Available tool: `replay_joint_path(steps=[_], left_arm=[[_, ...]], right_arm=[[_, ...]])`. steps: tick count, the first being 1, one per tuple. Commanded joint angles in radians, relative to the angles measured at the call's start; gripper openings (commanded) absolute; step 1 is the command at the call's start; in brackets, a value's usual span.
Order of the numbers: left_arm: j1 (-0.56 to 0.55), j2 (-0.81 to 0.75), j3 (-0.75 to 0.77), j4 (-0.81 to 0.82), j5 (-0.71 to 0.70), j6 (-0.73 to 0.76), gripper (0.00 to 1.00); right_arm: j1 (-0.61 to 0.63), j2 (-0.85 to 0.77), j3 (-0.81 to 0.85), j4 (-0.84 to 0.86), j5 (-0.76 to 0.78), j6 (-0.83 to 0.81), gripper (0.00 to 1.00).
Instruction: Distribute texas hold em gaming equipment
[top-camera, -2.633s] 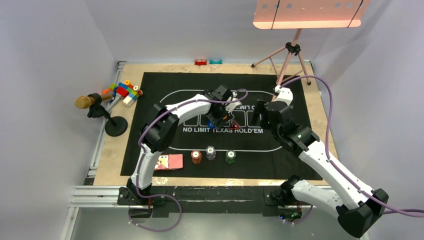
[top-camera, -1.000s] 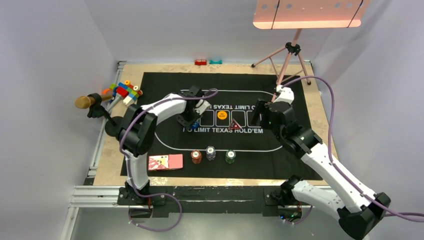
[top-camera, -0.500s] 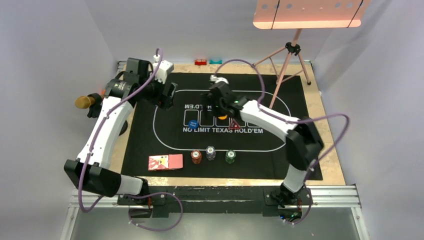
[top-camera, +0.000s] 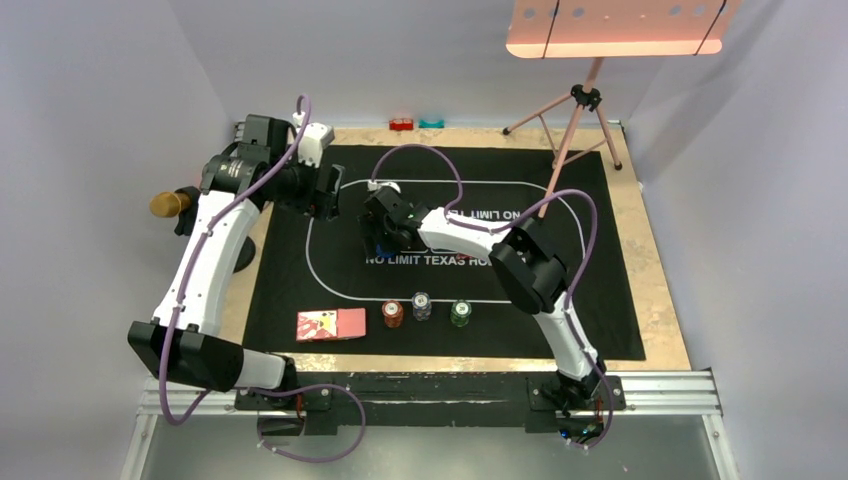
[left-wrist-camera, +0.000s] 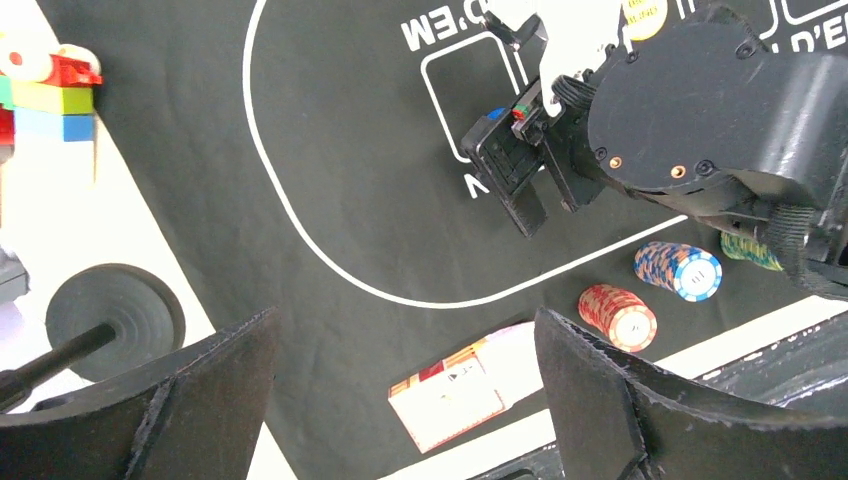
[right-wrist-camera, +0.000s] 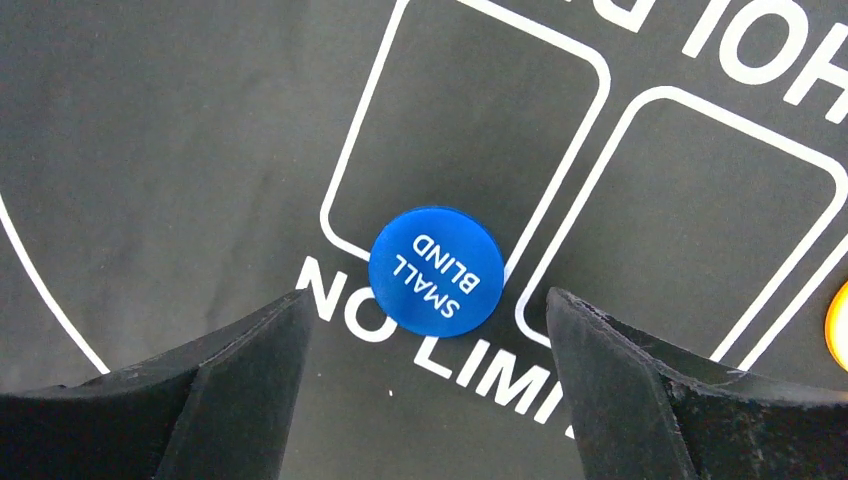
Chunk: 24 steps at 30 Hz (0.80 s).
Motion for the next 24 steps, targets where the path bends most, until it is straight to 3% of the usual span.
replay_joint_path(steps=[1,11,24], left_arm=[[0.014,-0.010,0.084,-0.022,-0.043,-0.053,1.00],[0.018,-0.016,0.131,-0.045,-0.088,-0.067,1.00],[0.019,-0.020,0.125,-0.032,-0.109,-0.081,1.00]], right_arm=[[0.000,-0.002,0.066,0.004,0.034,0.018,0.88],[0.007,0.085,0.138,-0.022,0.050,0.017,0.80],[0.040,0.081,0.131,-0.073,0.020,0.054,0.70]])
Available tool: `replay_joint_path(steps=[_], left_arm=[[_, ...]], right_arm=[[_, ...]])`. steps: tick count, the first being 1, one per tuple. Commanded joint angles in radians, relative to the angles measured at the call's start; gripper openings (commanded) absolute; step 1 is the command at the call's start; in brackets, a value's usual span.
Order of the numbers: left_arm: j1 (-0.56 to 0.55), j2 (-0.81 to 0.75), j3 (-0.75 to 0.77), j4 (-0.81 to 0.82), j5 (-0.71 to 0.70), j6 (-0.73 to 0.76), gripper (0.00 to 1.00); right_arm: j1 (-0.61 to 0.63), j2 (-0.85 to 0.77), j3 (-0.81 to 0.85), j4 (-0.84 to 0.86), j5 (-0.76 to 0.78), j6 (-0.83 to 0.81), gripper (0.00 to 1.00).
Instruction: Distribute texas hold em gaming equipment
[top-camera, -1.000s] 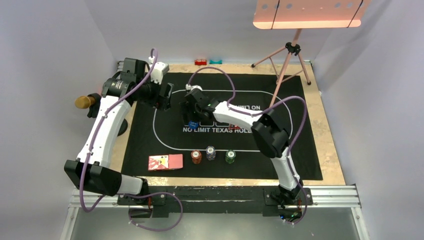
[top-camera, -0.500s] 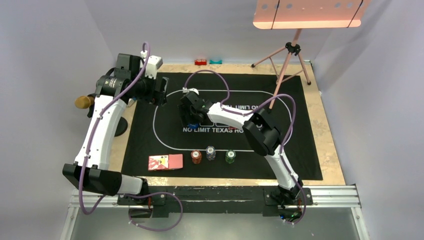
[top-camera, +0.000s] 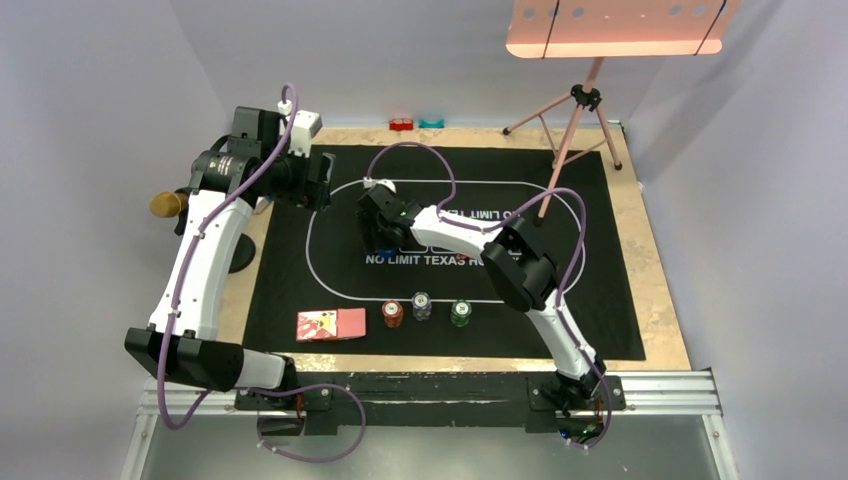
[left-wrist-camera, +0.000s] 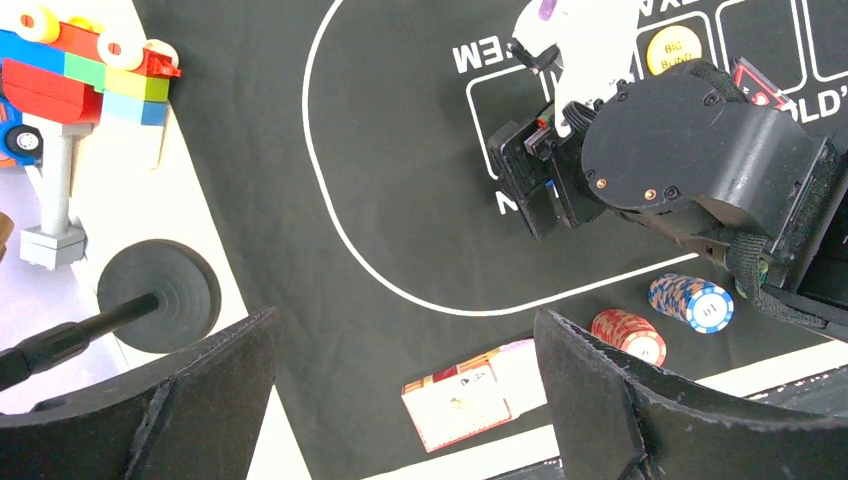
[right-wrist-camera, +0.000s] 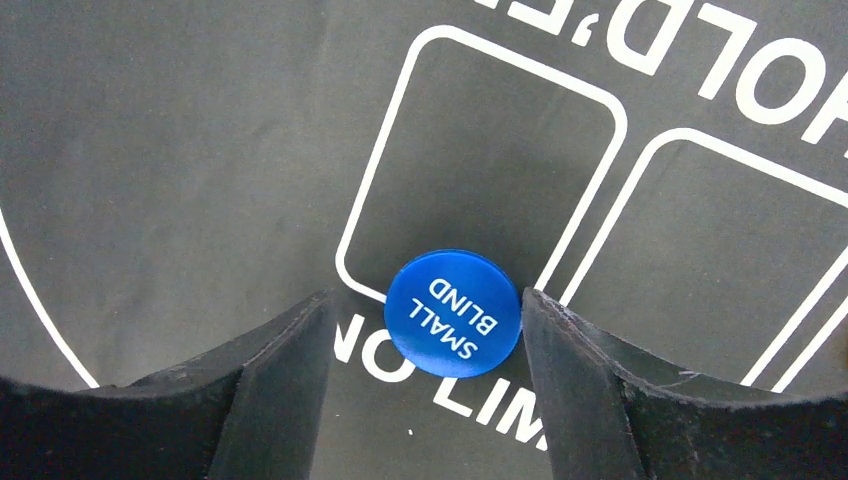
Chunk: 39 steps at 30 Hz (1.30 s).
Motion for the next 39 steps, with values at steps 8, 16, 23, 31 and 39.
replay_joint_path(steps=[8,16,23,31,39], left_arm=[[0.009,-0.029,0.012,0.016,-0.037,-0.028,1.00],[0.009,-0.036,-0.006,0.021,-0.068,-0.027,1.00],[0.009,-0.013,-0.007,0.029,-0.097,-0.058,1.00],[0.013,0.006,0.024,0.024,-0.100,-0.063,1.00],[0.013,0.016,0.009,0.033,-0.067,-0.063,1.00]], right_arm=[[0.086,0.061,0.110,-0.081,-0.029,0.023,0.54],[0.121,0.125,0.222,-0.062,-0.154,0.024,0.45],[0.125,0.147,0.245,0.065,-0.376,0.068,0.41],[0.040,0.003,0.136,0.094,-0.300,0.038,0.55],[-0.079,-0.324,-0.228,0.086,-0.025,-0.025,0.63]])
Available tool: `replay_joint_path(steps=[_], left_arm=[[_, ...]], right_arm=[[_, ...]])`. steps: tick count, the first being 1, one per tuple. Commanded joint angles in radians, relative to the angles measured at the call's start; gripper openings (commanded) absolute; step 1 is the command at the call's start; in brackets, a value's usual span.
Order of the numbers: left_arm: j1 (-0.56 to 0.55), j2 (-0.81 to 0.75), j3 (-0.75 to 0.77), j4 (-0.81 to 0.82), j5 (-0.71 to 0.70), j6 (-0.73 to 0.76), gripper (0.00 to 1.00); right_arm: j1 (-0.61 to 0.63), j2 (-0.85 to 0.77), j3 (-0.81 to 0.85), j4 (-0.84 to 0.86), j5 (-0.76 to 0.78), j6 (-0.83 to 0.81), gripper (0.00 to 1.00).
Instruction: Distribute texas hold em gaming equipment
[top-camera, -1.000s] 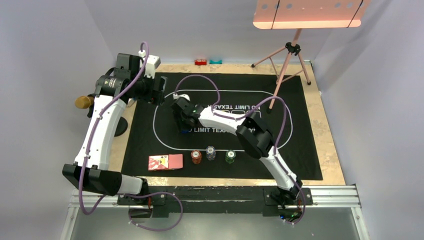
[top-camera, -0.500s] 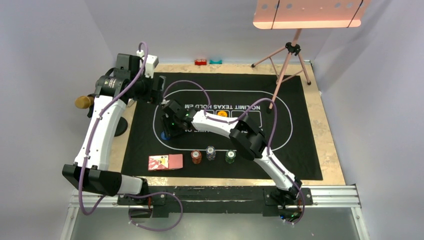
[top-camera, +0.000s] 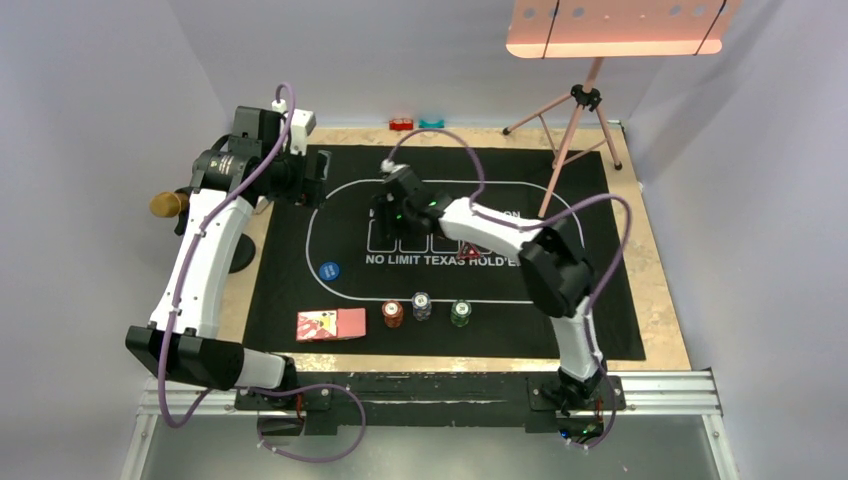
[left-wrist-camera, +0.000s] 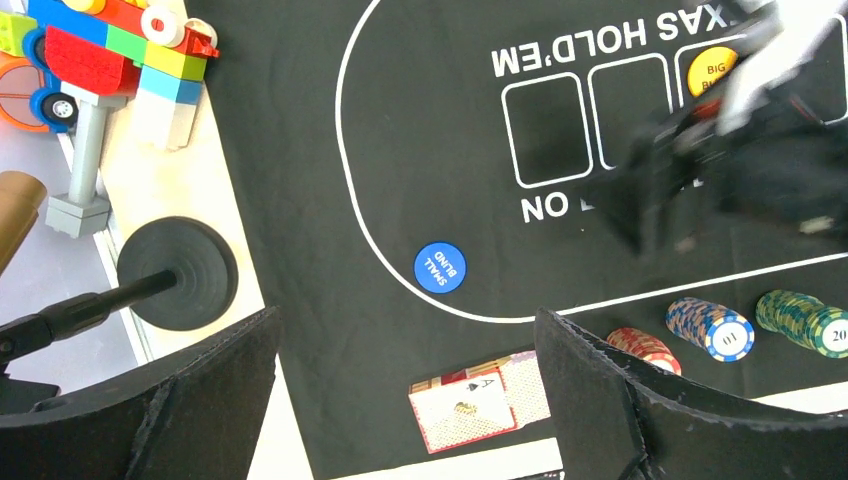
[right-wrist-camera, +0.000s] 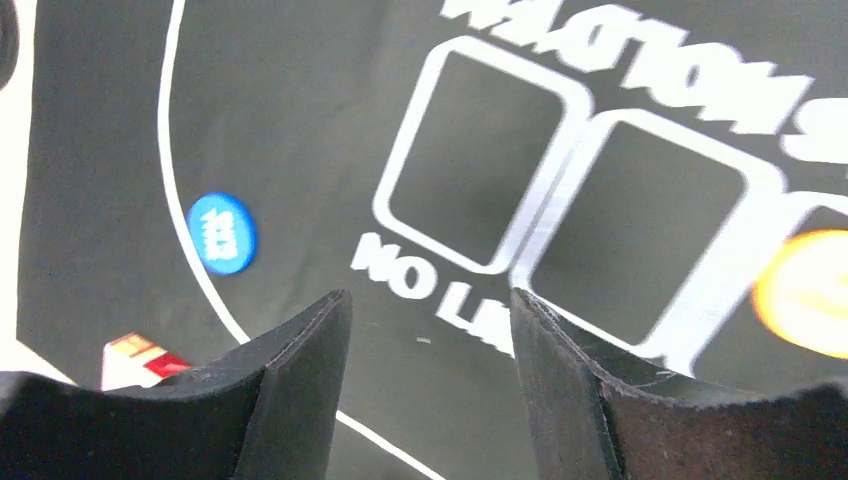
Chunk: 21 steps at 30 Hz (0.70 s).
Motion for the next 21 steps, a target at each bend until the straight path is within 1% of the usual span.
replay_joint_path(steps=[1,3,8,12,13,17,21], left_arm=[[0.011,0.015,0.008,0.027,0.016,-0.014,1.00],[0.011,0.017,-0.009,0.037,0.016,-0.008,1.00],[0.011,0.011,-0.034,0.046,0.050,0.005,1.00],[0.011,0.014,-0.026,0.037,0.069,0.004,1.00],[0.011,0.015,-0.024,0.034,0.073,0.029,1.00],[0.011,0.015,-0.026,0.032,0.086,0.034,1.00],[0.011,0.022,-0.025,0.033,0.093,0.034,1.00]], right_arm=[[-0.053,-0.182,-0.123,-0.009,0.228,-0.056,0.63],[-0.090,-0.209,-0.184,-0.018,0.281,-0.061,0.63],[-0.153,-0.232,-0.264,-0.036,0.333,-0.067,0.62],[-0.158,-0.216,-0.268,-0.058,0.379,-0.088,0.62],[-0.160,-0.210,-0.269,-0.061,0.385,-0.093,0.63],[-0.178,-0.186,-0.278,-0.060,0.390,-0.099,0.68],[-0.187,-0.151,-0.266,-0.040,0.382,-0.109,0.67]])
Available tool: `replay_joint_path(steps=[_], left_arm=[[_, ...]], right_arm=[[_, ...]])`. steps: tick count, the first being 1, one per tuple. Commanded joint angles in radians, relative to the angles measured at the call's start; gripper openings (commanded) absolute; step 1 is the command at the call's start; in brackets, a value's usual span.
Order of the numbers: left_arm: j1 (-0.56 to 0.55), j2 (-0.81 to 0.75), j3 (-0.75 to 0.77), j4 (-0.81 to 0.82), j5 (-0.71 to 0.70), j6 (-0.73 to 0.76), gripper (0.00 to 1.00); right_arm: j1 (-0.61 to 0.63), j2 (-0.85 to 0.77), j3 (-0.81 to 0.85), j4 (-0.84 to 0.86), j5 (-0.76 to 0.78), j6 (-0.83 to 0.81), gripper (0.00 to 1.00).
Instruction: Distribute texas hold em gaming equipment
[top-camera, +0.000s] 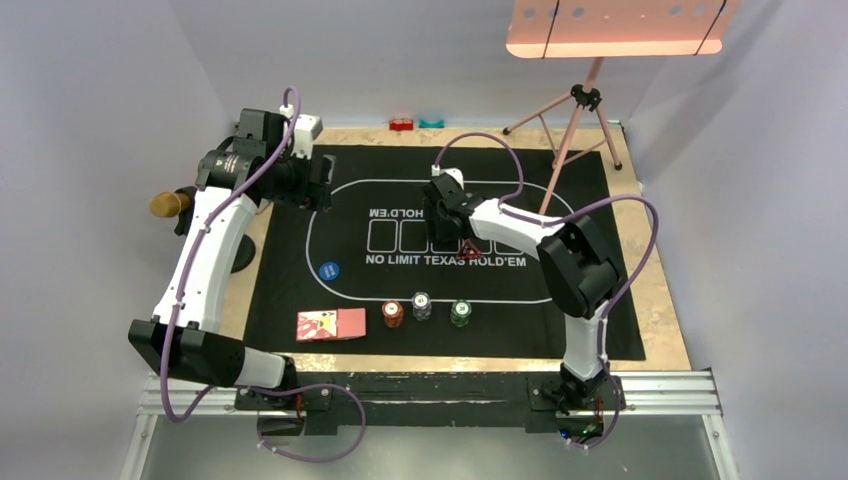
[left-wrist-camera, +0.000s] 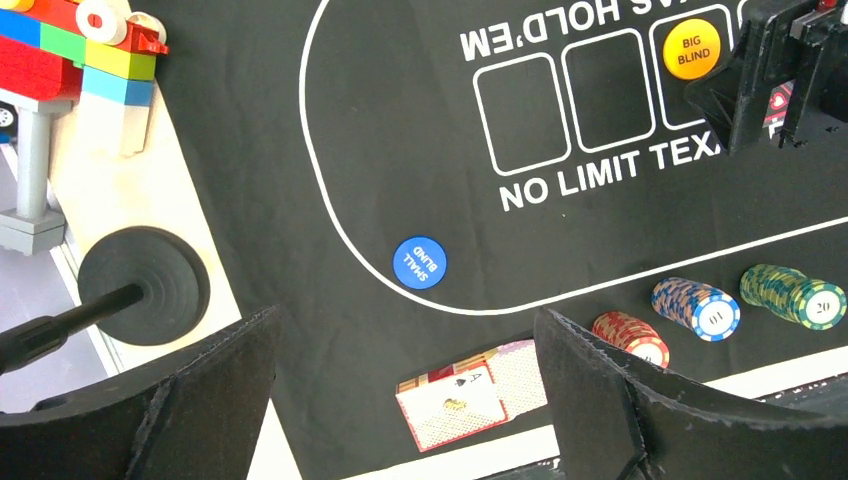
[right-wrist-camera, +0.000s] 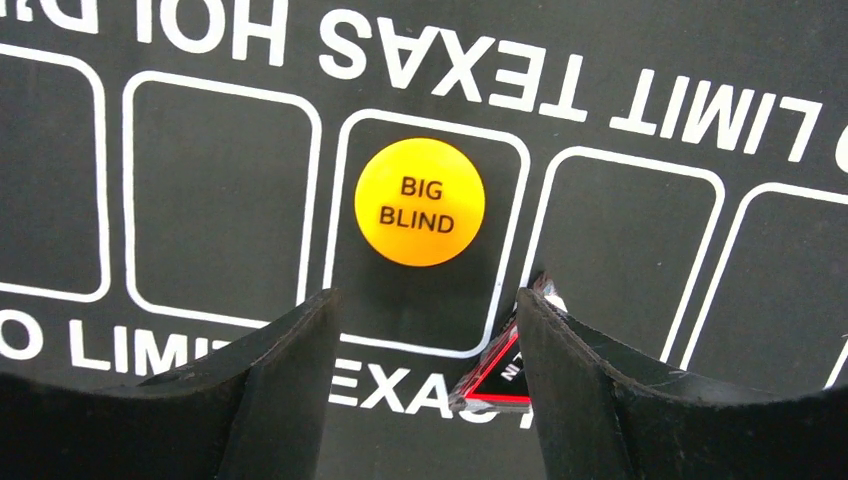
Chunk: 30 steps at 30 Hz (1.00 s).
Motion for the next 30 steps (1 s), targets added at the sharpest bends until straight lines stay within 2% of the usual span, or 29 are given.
replay_joint_path(steps=[1,8,14,22,26,28,30], left_arm=[[0.007,0.009,0.009,0.019,0.025,0.014,1.00],[0.007,0.012,0.017,0.013,0.005,0.017,1.00],[0.007,0.012,0.018,0.010,-0.013,0.021,1.00],[0.007,0.017,0.024,0.011,-0.022,0.021,1.00],[0.007,0.016,0.023,0.009,-0.037,0.028,1.00],[0.007,0.015,0.020,0.009,-0.045,0.033,1.00],[0.007,0.015,0.016,0.009,-0.052,0.038,1.00]], right_arm=[[-0.014,0.030,0.014,0.017,0.034,-0.024,0.66],[-0.020,0.107,0.060,0.024,0.008,-0.024,0.63],[-0.019,0.155,0.116,0.010,-0.005,-0.017,0.48],[-0.013,0.213,0.166,-0.013,0.010,-0.025,0.37],[-0.014,0.284,0.255,-0.025,0.013,-0.040,0.36],[-0.013,0.320,0.310,-0.035,0.003,-0.047,0.22],[-0.013,0.345,0.352,-0.029,0.006,-0.057,0.15]])
